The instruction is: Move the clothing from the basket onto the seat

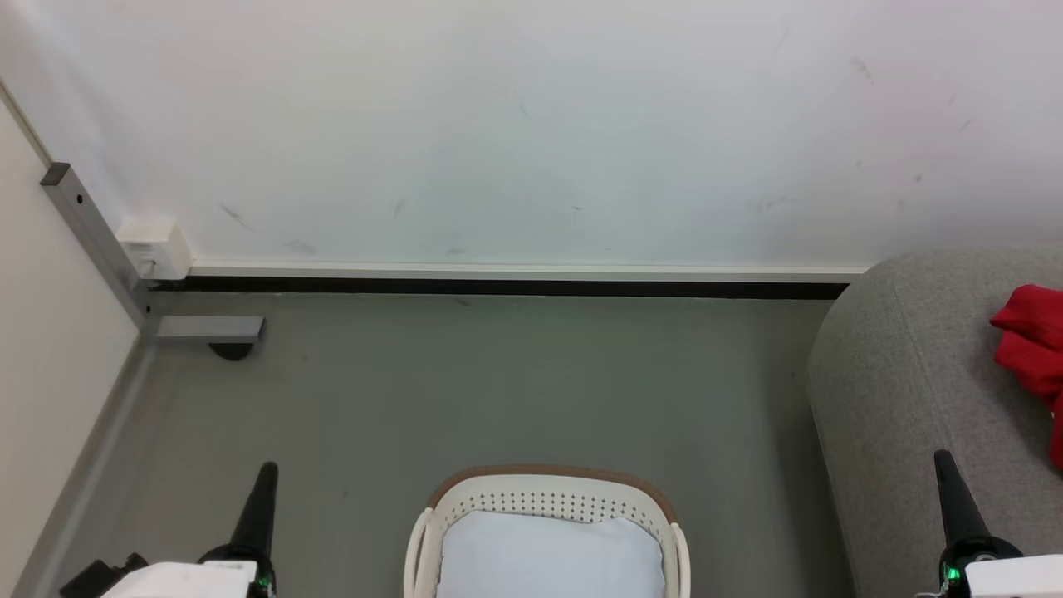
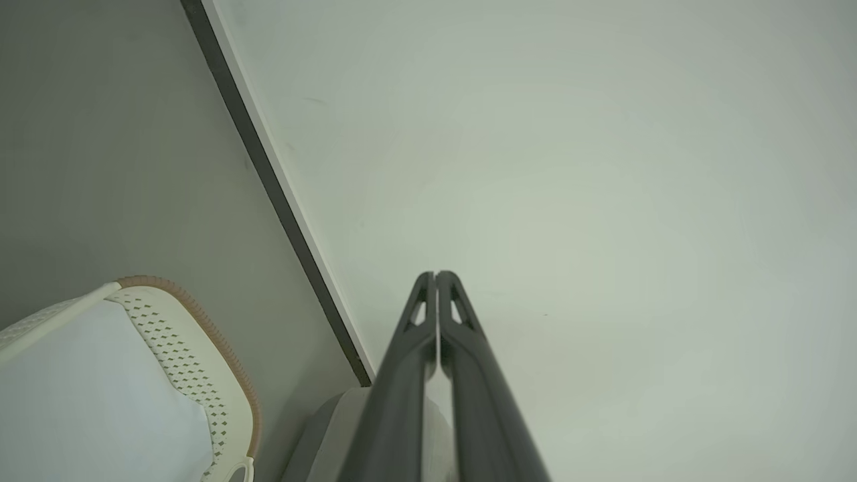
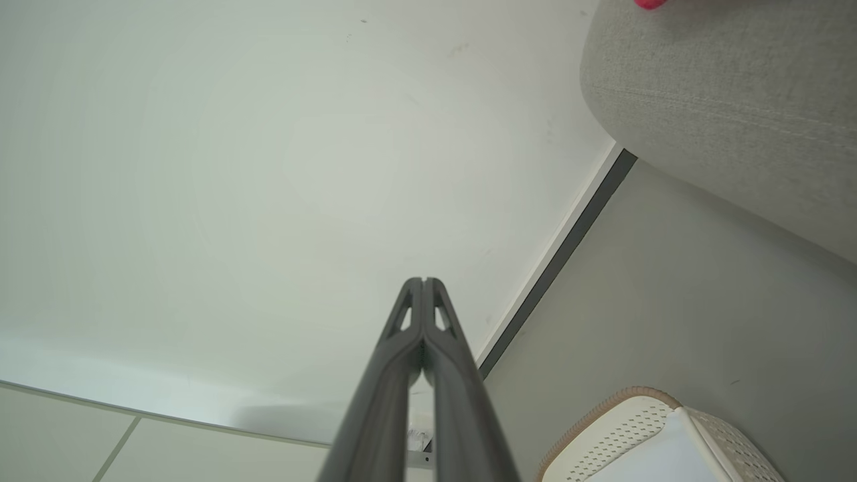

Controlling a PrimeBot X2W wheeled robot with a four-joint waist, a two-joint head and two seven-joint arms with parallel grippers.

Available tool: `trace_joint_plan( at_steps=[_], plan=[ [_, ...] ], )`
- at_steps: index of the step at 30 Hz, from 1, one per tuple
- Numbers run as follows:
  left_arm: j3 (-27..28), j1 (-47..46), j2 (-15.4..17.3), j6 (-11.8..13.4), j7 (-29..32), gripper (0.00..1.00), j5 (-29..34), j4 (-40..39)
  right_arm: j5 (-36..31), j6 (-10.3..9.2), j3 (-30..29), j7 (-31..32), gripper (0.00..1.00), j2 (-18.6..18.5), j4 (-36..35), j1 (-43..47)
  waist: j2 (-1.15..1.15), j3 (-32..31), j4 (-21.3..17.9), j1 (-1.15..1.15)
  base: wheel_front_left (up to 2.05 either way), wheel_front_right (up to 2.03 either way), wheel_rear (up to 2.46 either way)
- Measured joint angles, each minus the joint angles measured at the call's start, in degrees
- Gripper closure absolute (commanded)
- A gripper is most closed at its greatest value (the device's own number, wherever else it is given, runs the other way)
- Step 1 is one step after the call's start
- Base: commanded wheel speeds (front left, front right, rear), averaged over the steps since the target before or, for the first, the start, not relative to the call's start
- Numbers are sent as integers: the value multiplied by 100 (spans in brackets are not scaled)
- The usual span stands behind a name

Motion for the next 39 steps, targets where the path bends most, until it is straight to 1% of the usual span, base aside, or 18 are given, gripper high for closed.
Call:
trace_joint_plan(
  at_steps=[29, 36, 39],
  plan=[
    [233, -125, -111, -197, 341, 100, -1058, 48, 1099, 0, -227, 349, 100, 46, 82, -165, 0, 56, 57, 0, 0, 0, 0],
    [286, -153, -132, -232, 397, 100, -1249, 57, 1357, -1, -282, 420, 100, 57, 104, -176, 0, 70, 70, 0, 0, 0, 0],
    [289, -157, -133, -243, 400, 100, -1260, 57, 1371, -1, -289, 420, 100, 58, 107, -179, 0, 70, 71, 0, 0, 0, 0]
  ],
)
